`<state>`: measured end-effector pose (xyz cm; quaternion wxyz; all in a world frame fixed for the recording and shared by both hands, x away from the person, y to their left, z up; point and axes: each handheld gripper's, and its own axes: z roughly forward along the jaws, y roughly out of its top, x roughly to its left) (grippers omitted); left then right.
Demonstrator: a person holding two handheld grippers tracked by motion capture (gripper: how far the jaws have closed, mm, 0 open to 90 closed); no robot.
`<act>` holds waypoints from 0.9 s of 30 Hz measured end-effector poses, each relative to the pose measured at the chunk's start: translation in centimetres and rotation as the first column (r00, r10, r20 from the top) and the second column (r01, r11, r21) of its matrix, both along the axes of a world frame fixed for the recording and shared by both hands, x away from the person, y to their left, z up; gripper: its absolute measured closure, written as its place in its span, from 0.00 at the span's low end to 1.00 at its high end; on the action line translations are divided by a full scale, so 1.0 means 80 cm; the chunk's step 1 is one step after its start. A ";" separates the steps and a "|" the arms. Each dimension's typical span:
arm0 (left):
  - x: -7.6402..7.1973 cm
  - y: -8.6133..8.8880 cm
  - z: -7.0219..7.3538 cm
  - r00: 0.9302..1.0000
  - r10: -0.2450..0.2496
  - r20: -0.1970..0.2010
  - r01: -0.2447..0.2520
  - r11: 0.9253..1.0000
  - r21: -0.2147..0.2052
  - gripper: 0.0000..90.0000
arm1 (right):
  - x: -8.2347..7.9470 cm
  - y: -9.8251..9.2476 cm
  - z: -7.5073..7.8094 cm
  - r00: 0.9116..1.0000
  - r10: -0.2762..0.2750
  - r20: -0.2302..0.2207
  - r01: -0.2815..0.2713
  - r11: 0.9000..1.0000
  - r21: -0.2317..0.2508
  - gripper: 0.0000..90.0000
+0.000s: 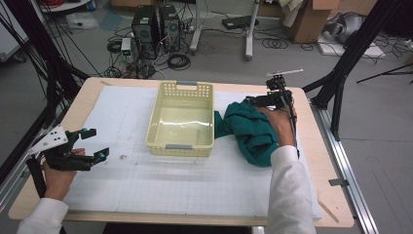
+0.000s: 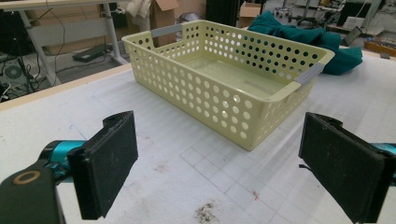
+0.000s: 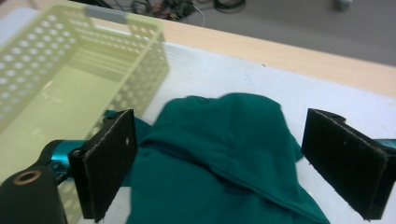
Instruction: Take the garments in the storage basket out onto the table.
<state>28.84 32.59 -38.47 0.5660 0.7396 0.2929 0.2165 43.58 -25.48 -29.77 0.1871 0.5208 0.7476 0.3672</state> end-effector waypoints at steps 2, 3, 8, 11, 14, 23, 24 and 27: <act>0.000 0.000 0.000 1.000 0.002 0.000 -0.002 1.000 0.000 0.13 | -0.003 0.002 0.002 1.000 0.014 0.009 -0.014 1.000 0.006 0.04; 0.000 0.000 0.000 1.000 0.002 0.000 -0.002 1.000 -0.001 0.13 | -0.006 0.004 0.003 0.999 0.039 0.018 -0.040 0.999 0.016 0.02; -0.001 0.001 0.001 1.000 0.001 0.002 -0.001 1.000 -0.002 0.13 | -0.027 0.012 0.008 0.986 0.122 0.117 -0.128 0.991 0.049 0.01; -0.002 0.002 0.001 1.000 0.002 0.001 -0.002 1.000 -0.004 0.13 | -0.041 0.015 0.004 0.979 0.149 0.136 -0.155 0.987 0.035 0.01; -0.002 0.003 0.001 1.000 0.006 0.003 -0.006 1.000 -0.015 0.13 | -0.053 0.018 0.000 0.975 0.161 0.156 -0.169 0.985 0.045 0.01; -0.002 0.004 0.001 1.000 0.012 0.002 -0.012 1.000 -0.016 0.13 | -0.091 0.021 -0.025 0.960 0.177 0.215 -0.192 0.980 0.049 0.01; -0.002 0.005 0.001 1.000 0.011 0.002 -0.011 1.000 -0.014 0.13 | -0.097 0.021 -0.028 0.957 0.184 0.223 -0.200 0.978 0.054 0.01; -0.002 0.005 0.001 1.000 0.014 0.005 -0.014 1.000 -0.022 0.13 | -0.110 0.022 -0.035 0.950 0.187 0.249 -0.208 0.976 0.060 0.01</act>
